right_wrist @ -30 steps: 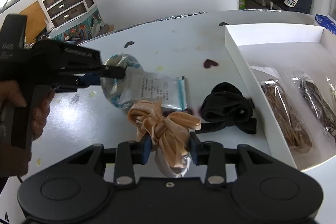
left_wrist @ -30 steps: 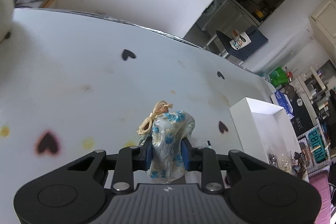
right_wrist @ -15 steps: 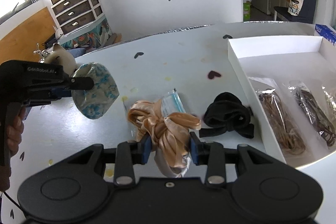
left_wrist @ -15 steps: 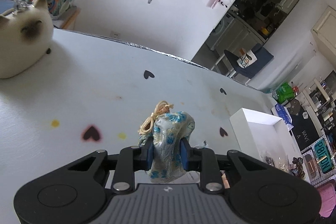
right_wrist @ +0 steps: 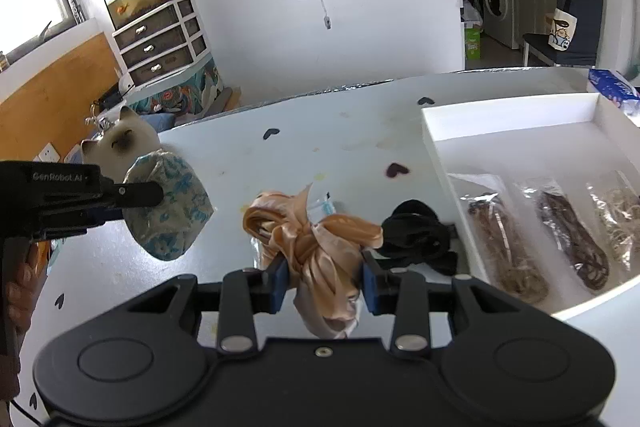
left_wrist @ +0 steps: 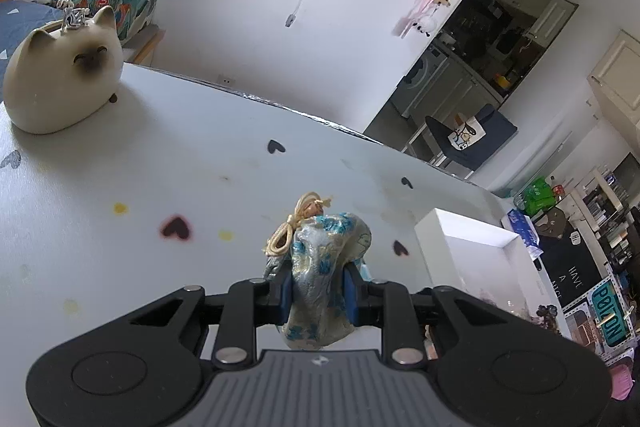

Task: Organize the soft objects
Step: 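Lift and carry the floral pouch and ribbon bow over the tray with both grippers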

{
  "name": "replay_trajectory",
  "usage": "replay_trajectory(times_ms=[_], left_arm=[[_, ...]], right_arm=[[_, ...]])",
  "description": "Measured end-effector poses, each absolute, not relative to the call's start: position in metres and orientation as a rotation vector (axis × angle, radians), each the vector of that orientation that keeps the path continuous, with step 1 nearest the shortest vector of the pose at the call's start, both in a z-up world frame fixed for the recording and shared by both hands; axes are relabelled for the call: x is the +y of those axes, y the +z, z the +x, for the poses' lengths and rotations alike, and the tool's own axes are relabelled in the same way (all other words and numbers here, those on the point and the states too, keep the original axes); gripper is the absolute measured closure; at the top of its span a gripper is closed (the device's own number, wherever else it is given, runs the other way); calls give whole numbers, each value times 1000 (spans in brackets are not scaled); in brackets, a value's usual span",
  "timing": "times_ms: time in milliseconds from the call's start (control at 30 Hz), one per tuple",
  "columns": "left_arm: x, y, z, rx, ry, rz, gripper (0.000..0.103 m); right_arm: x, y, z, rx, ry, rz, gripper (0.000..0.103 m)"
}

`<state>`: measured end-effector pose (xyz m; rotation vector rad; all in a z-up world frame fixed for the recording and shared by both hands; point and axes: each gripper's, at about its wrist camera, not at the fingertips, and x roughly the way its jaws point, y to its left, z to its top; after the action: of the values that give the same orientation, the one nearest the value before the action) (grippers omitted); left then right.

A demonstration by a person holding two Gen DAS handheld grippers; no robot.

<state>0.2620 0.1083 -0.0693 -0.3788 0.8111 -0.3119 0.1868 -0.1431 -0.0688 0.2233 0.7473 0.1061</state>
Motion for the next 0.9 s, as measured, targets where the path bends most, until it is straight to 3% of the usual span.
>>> replay_trajectory(times_ms=[333,900], left_arm=[[68,-53,239,768,-298,-382,76],[-74,-40,237,721,-256,-412,76]], right_arm=[[-199,-53,182,707,130,236,65],[-344,-41,202,691,187,217,65]])
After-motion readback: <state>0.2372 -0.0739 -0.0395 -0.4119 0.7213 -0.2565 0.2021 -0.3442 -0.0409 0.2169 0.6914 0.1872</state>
